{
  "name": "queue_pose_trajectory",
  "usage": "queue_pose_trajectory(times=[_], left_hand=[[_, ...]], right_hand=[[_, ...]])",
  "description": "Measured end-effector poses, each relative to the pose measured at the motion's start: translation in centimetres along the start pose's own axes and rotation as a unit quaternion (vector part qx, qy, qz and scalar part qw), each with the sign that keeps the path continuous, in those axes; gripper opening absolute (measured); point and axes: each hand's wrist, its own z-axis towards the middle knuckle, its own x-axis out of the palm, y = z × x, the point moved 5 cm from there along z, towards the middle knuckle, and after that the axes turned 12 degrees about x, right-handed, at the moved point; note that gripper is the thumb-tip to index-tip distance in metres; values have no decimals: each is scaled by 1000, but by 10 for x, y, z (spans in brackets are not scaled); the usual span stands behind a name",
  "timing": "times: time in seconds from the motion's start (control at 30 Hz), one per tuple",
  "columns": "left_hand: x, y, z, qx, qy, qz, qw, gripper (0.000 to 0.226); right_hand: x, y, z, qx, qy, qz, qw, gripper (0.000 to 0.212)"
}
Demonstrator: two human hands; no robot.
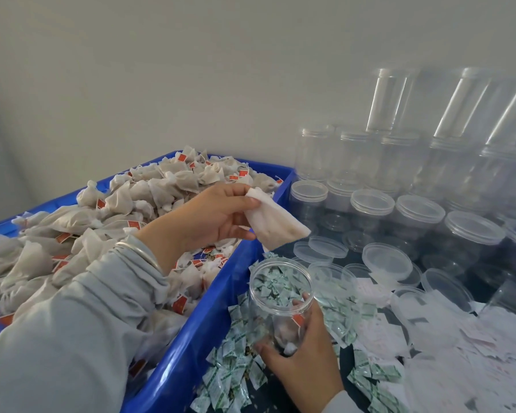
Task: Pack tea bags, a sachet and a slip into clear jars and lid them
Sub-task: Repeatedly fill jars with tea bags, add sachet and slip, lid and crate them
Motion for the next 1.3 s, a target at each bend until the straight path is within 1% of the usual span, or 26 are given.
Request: queue_pose_trajectory(times=[0.07, 0.2, 0.27, 0.3, 0.37, 0.43, 0.5, 0.53, 0.57, 0.6, 0.67, 0.7, 0.77, 0.87, 0.97, 1.03, 1.13, 1.2, 1.3], left_hand=[[8, 1, -2, -4, 30, 24, 999, 14], [13, 6, -6, -8, 104, 147, 984, 11], [14, 11, -8, -24, 134, 176, 975, 7], [13, 12, -7, -26, 133, 190, 972, 7], [8, 12, -5, -20, 110, 217, 970, 5], [-2, 9, -1, -10, 66, 234, 970, 4], [-18, 5, 3, 1, -1, 265, 964, 6], [-29, 3, 4, 7, -41, 293, 955, 7], [-40, 1, 5, 14, -78, 331, 940, 8], [-50, 0, 5, 19, -106, 384, 917, 10], [-67, 1, 6, 0, -115, 516, 849, 10], [-73, 4, 5, -27, -101, 572, 814, 11], [-80, 13, 4, -98, -51, 637, 763, 17], [-81, 30, -5, -209, 48, 681, 700, 26], [-79, 40, -16, -284, 130, 696, 647, 34], [-79, 40, -19, -303, 153, 701, 626, 37], [-80, 39, -20, -316, 145, 711, 612, 43], [-80, 40, -20, -320, 137, 711, 611, 44], [-84, 39, -19, -310, 106, 706, 628, 48]], right_hand=[[1, -2, 1, 2, 7, -2, 1000, 99], [1, -5, 3, 1, 8, -10, 1000, 107], [0, -5, 3, -4, -1, -18, 1000, 99], [-1, -5, 4, -6, -6, -21, 1000, 94], [0, -5, 4, 2, -6, -26, 1000, 92], [1, -6, 2, 0, 2, -28, 1000, 97], [2, -7, 3, 3, 8, -34, 999, 108], [2, -8, 2, 6, 9, -34, 999, 109], [2, -8, 3, 6, 6, -32, 999, 107], [1, -7, 2, 9, 3, -32, 999, 106], [0, -7, 2, 14, 3, -35, 999, 111], [0, -8, 2, 16, 4, -38, 999, 115], [0, -6, 2, 16, 6, -39, 999, 121], [0, -4, 3, 16, 11, -28, 999, 122], [0, -4, 3, 15, 13, -21, 1000, 120], [0, -4, 2, 16, 14, -18, 1000, 122], [1, -4, 3, 22, 18, -8, 1000, 121], [1, -4, 3, 22, 15, -5, 1000, 121], [-1, -2, 2, 7, 5, -24, 1000, 120]])
